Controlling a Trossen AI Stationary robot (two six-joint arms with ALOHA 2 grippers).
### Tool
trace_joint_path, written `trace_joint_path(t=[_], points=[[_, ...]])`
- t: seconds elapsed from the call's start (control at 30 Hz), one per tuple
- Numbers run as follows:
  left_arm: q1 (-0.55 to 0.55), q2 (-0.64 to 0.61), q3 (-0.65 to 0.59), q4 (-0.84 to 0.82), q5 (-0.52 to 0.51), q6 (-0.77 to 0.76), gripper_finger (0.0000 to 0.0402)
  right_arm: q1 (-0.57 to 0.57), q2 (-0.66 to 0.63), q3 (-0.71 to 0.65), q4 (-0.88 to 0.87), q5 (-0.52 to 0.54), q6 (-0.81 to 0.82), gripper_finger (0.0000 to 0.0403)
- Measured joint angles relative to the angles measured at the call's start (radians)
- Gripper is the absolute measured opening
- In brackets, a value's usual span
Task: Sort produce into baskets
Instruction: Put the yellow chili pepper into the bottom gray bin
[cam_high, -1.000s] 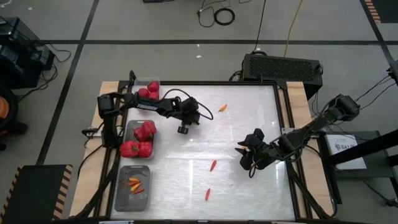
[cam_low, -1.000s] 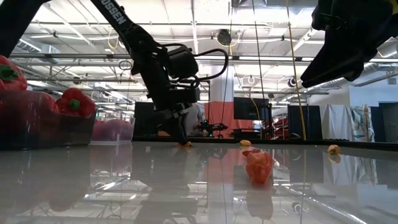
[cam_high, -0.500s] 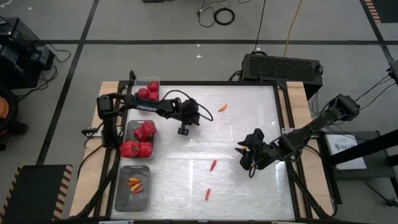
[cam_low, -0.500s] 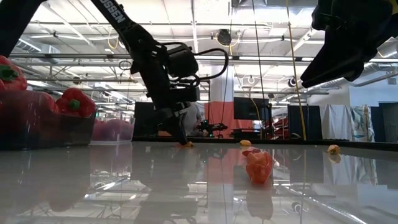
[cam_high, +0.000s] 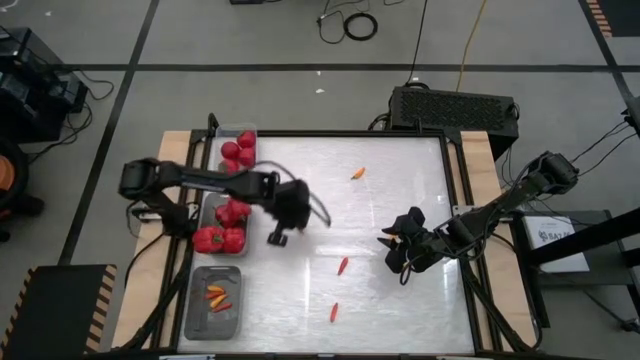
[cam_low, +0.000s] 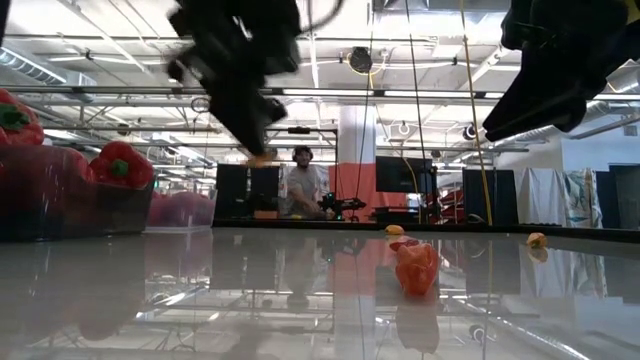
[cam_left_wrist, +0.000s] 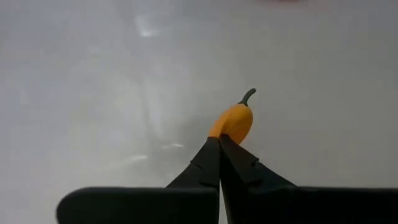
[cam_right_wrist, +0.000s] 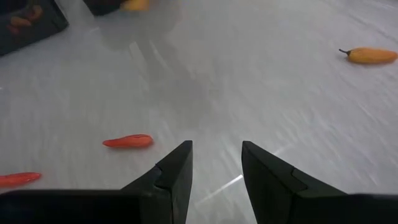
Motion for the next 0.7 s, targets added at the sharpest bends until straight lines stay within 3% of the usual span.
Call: trace_joint_path(t=[0.17,0.43,0.7], points=[[-0.152,-0.099,0.000,-0.190,0.100,-0.264,0.0001,0.002,0.000,0.000,0.001,-0.002,0.013,0.0130],[-0.463,-0.230,0.001,-0.412,0.107,-0.720,0.0001,0.002,0.000,0.000,0.008,-0.001,0.043,0.0130],[-0.732,-0.245,0.001,-0.428,0.003,-0.978,0.0001,0.002,0.035,0.001,0.037,0.004,0.042,0.0130]])
